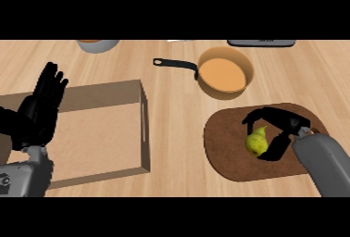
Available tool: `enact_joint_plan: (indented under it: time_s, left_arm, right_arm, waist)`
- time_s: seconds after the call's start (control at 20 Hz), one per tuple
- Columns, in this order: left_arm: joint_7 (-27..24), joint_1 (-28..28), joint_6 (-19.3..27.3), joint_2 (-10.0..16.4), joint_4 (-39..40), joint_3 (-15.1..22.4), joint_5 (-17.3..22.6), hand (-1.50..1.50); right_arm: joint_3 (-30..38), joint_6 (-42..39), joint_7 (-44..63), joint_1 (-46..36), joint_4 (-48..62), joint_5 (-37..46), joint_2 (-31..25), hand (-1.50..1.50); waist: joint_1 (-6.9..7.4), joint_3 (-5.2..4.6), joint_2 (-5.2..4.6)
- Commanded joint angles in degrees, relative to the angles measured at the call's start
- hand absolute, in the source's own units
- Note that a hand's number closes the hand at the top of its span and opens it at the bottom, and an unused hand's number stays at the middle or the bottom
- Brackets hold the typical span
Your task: Pick the pear from the cutting board and place it in the pot
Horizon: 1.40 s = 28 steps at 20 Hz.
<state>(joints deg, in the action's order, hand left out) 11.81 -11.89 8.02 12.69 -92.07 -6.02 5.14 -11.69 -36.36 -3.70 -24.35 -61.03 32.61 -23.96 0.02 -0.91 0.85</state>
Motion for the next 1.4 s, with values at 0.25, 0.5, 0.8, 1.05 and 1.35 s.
enact_joint_plan:
  time_s: [0.25, 0.5, 0.8, 1.05, 1.35]
  left_arm:
    - [2.14, -2.2, -1.03, -0.08, -0.32, 1.42, 0.15, 0.0]
    - [2.03, -3.03, -2.51, -1.3, -0.9, 3.75, 0.58, 0.0]
    - [1.23, -5.17, -1.3, -1.97, 2.46, 3.41, -0.45, 0.0]
    - [1.82, -4.82, -0.87, -1.8, 1.93, 2.77, -0.28, 0.0]
    - [-0.23, -2.23, -0.94, -1.0, 2.76, 1.07, -0.29, 0.0]
  right_arm:
    - [-8.57, 12.08, 25.03, -10.12, -6.5, 6.15, 23.28, 1.5]
    - [-16.35, 21.47, 40.23, -18.69, -4.65, 3.37, 23.75, 1.5]
    - [-26.6, 35.73, 56.07, -27.83, -8.15, -4.22, 23.91, 1.5]
    - [-26.95, 50.49, 66.54, -36.77, -10.33, 3.83, 23.94, 1.5]
    - [-25.92, 58.6, 75.0, -44.69, -6.55, 15.69, 23.94, 1.5]
  waist:
    - [3.65, 0.67, -0.4]
    - [7.62, 0.78, -0.96]
    - [6.22, 0.79, -1.08]
    - [4.71, 0.77, -0.43]
    - [2.37, 0.77, -0.67]
